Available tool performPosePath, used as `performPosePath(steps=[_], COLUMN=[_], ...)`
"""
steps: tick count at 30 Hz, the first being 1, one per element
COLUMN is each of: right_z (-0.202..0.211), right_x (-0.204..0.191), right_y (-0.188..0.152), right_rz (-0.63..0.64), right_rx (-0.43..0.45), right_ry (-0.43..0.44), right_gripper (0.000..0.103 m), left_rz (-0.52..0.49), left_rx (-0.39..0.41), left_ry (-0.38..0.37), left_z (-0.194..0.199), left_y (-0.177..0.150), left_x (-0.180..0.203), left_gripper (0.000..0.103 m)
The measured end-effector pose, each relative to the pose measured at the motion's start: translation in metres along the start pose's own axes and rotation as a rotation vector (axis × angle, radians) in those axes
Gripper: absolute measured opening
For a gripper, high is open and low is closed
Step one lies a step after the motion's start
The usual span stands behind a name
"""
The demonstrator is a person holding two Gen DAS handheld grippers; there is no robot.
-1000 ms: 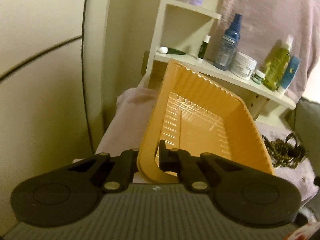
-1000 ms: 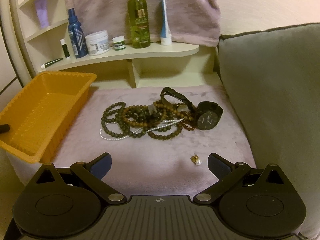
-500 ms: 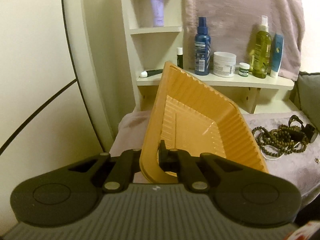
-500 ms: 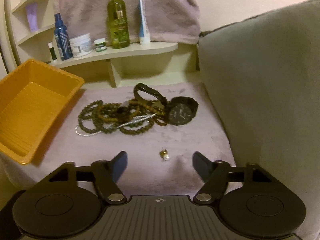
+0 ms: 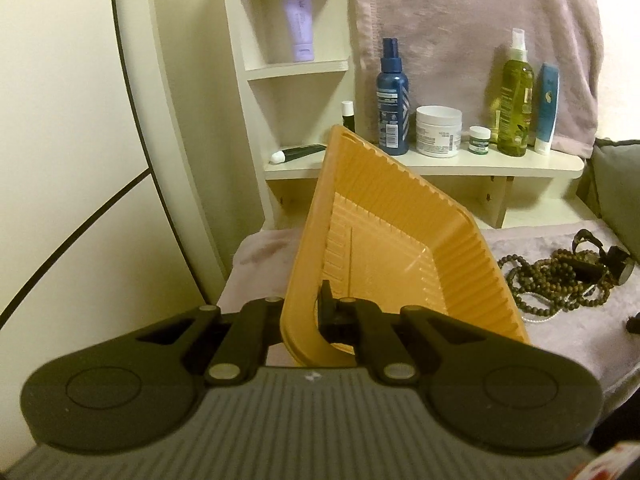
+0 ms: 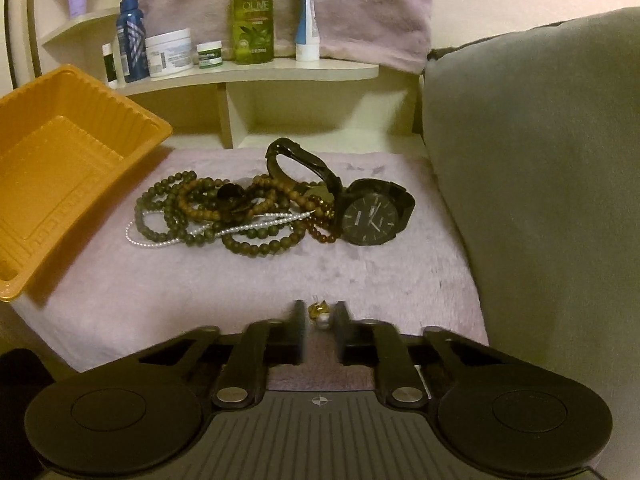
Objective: Organize jewelry
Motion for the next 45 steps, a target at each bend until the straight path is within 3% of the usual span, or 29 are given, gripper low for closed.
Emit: performPosePath(steps=[7, 13, 17, 24, 25, 26, 28, 31, 39, 43, 45], right_z=[0.012, 0.025, 0.021, 0.000, 0.001, 0.003, 0.008, 0.017, 0.003, -0.008, -0.016], right_x=[-0.013, -0.079, -0.138, -0.190, -0.192, -0.192, -0.187, -0.166, -0.060, -0.035, -0.035], right_y=[0.017, 0.054, 0.061, 0.055, 0.055, 0.055, 0.058, 0.063, 0.050, 0.058, 0.062], right_rz=[0.015, -0.002, 0.016, 0.020, 0.021, 0.020, 0.012, 0.004, -0.093, -0.109, -0.092], right_rx=[0.048, 0.101, 0.096, 0.041, 0.041, 0.044, 0.069, 0.117, 0.120, 0.142, 0.147], right_ry=[0.020, 0.250, 0.411, 0.530, 0.539, 0.542, 0.533, 0.473, 0.117, 0.072, 0.077], right_gripper=[0.008, 0.008, 0.008, 0.008, 0.016, 0.036, 0.057, 0.057, 0.057, 0.055, 0.045], left_rz=[-0.019, -0.034, -0.036, -0.030, -0.028, -0.025, -0.020, -0.014, -0.011, -0.006, -0.009], left_rx=[0.010, 0.018, 0.020, 0.020, 0.020, 0.020, 0.020, 0.018, 0.017, 0.015, 0.013], left_ry=[-0.005, -0.009, -0.015, -0.019, -0.019, -0.020, -0.019, -0.020, -0.021, -0.017, -0.014], left_z=[0.000, 0.001, 0.001, 0.000, 0.000, 0.000, 0.001, 0.000, -0.001, -0.001, -0.001], left_y=[0.001, 0.000, 0.000, 0.000, 0.000, 0.000, -0.001, -0.001, 0.000, 0.000, 0.000], left_x=[0.000, 0.001, 0.000, -0.001, 0.000, -0.001, -0.001, -0.002, -0.001, -0.001, 0.000], left_gripper=[0.005, 0.005, 0.005, 0.005, 0.005, 0.005, 0.005, 0.005, 0.005, 0.005, 0.005])
Point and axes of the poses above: each gripper's, at about its wrist camera, not at the fingertips, and z roughly against the way its jaws point, x to its right, y to its top, the point moved 7 cm from there along -z, roughly the way its jaws point, and after that the axes turned 12 degrees about x, right-handed, at the moved point
